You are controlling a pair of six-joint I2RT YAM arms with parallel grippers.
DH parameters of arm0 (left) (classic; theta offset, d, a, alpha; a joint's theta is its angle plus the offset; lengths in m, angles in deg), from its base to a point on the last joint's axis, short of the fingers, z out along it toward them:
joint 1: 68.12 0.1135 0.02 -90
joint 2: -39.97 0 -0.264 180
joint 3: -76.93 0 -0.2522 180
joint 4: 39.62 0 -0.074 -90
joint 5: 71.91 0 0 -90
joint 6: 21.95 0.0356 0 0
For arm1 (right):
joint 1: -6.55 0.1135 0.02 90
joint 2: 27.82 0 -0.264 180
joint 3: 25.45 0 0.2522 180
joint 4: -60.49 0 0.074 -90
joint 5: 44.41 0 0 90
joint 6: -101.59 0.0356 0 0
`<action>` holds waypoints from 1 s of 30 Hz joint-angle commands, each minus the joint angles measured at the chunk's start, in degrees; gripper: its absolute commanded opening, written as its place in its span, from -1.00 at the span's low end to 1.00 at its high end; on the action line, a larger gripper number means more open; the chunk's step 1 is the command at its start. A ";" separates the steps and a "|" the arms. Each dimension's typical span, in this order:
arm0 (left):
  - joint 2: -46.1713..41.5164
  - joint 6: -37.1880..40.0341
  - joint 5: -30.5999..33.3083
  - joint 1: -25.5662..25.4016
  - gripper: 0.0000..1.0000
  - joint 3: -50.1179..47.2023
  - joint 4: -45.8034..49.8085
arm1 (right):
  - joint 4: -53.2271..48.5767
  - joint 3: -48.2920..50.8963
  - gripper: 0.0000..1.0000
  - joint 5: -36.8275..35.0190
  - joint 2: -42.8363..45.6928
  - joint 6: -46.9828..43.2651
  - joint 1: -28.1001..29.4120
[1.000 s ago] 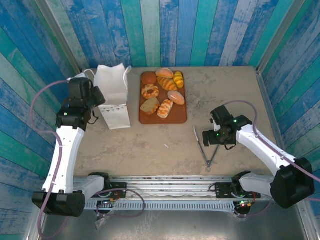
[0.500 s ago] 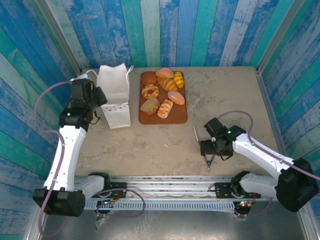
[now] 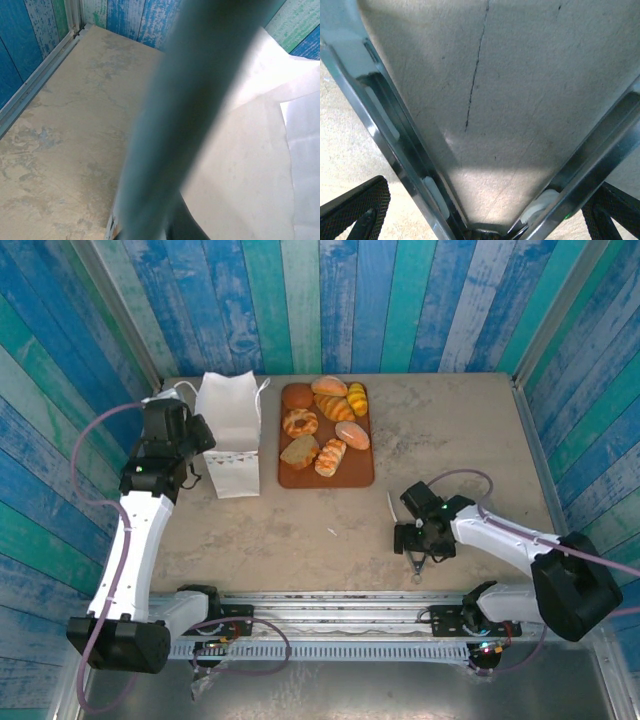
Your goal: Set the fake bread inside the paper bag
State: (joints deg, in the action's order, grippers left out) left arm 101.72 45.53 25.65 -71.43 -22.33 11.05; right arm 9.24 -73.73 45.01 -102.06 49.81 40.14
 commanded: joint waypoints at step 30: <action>-1.35 -3.81 -0.30 0.32 -0.94 0.18 -1.72 | -3.78 -7.20 0.08 -6.91 8.84 1.32 -0.78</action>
State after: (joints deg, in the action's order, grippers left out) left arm 101.62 43.84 25.80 -71.43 -22.33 10.52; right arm 8.54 -76.88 39.33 -95.40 52.48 39.74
